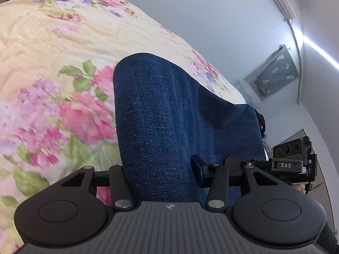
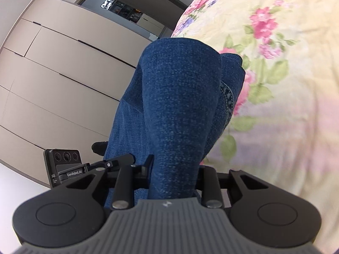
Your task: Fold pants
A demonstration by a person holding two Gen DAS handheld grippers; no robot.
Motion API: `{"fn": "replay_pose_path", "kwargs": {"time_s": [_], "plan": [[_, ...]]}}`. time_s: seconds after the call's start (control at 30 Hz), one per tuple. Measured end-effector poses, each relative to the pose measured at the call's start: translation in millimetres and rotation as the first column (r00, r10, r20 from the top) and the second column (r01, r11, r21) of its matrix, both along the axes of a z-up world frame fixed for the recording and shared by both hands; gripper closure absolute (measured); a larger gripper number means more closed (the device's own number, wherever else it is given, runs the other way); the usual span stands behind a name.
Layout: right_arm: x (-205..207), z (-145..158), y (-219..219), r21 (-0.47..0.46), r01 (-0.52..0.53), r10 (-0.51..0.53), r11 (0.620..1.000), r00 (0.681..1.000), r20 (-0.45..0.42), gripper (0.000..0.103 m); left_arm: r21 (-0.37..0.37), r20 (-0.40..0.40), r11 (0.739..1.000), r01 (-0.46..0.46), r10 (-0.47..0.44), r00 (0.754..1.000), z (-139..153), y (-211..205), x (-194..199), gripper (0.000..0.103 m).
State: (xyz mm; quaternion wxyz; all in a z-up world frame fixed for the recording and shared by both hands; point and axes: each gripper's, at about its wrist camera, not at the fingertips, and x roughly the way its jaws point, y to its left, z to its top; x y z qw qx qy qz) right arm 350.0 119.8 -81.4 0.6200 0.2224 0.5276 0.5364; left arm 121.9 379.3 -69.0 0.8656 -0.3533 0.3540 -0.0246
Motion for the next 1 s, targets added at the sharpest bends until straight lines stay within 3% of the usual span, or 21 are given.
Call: {"fn": "replay_pose_path", "kwargs": {"time_s": [0.2, 0.53, 0.77, 1.0], "plan": [[21.6, -10.7, 59.0, 0.007, -0.012, 0.012, 1.0, 1.0, -0.006, 0.08, 0.016, -0.015, 1.0, -0.014, 0.015, 1.0, -2.6, 32.8, 9.8, 0.05], [47.8, -33.4, 107.4, 0.021, 0.019, -0.019, 1.0, 1.0, -0.017, 0.08, -0.003, -0.013, 1.0, -0.009, 0.009, 1.0, -29.3, 82.2, 40.5, 0.05], [64.6, -59.9, 128.0, 0.01, 0.046, -0.046, 0.999, 0.999, -0.023, 0.08, -0.028, -0.041, 1.0, 0.009, -0.01, 0.999, -62.4, 106.6, 65.8, 0.049], [75.4, -113.3, 153.2, -0.023, 0.071, -0.073, 0.997, 0.994, -0.083, 0.074, -0.081, -0.09, 0.996, -0.027, 0.019, 0.996, -111.0, 126.2, 64.8, 0.043]]}}
